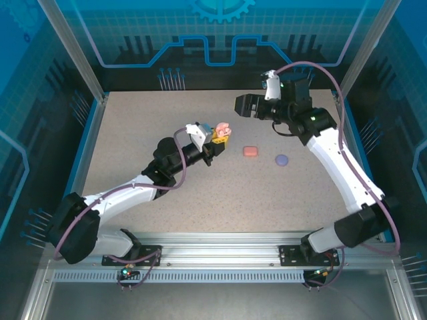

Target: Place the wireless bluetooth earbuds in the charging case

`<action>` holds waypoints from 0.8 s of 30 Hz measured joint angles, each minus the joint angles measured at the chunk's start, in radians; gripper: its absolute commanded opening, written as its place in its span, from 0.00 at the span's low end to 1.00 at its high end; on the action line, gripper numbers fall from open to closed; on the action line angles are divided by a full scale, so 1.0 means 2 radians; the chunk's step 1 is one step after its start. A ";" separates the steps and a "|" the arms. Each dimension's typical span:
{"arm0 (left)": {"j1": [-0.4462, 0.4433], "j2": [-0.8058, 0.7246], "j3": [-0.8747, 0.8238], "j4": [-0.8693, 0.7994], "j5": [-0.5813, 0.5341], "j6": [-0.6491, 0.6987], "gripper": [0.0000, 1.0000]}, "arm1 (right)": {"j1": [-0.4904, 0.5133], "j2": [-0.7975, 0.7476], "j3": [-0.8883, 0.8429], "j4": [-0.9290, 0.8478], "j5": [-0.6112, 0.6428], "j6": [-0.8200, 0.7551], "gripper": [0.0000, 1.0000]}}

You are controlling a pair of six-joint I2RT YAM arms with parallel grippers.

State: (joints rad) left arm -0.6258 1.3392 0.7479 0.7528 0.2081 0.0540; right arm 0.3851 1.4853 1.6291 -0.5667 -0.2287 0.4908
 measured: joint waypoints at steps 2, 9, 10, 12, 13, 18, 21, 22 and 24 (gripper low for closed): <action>0.000 0.005 0.000 0.000 0.001 -0.001 0.00 | 0.000 0.027 0.029 -0.025 -0.007 -0.006 0.81; -0.002 0.018 0.000 -0.002 0.013 -0.001 0.00 | 0.001 0.122 0.107 -0.094 -0.021 -0.026 0.68; -0.002 0.018 0.000 -0.005 0.014 -0.001 0.00 | 0.001 0.132 0.111 -0.099 -0.021 -0.027 0.65; -0.004 0.018 0.000 -0.006 0.017 -0.001 0.00 | 0.002 0.150 0.119 -0.113 -0.021 -0.033 0.57; -0.005 0.018 0.000 -0.007 0.018 -0.001 0.00 | 0.002 0.157 0.123 -0.118 -0.021 -0.035 0.53; -0.006 0.023 0.000 -0.007 0.022 -0.001 0.00 | 0.007 0.180 0.145 -0.138 -0.023 -0.041 0.40; -0.006 0.027 0.000 -0.007 0.024 -0.002 0.00 | 0.013 0.181 0.149 -0.143 -0.025 -0.046 0.38; -0.006 0.028 0.000 -0.007 0.024 -0.002 0.00 | 0.016 0.181 0.150 -0.145 -0.025 -0.047 0.37; -0.006 0.028 0.000 -0.008 0.024 -0.002 0.00 | 0.021 0.181 0.150 -0.149 -0.027 -0.051 0.36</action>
State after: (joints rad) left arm -0.6380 1.3952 0.7479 0.7376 0.2565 0.0505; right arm 0.4267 1.8481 1.9301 -0.8642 -0.2821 0.3893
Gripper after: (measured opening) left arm 0.225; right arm 0.366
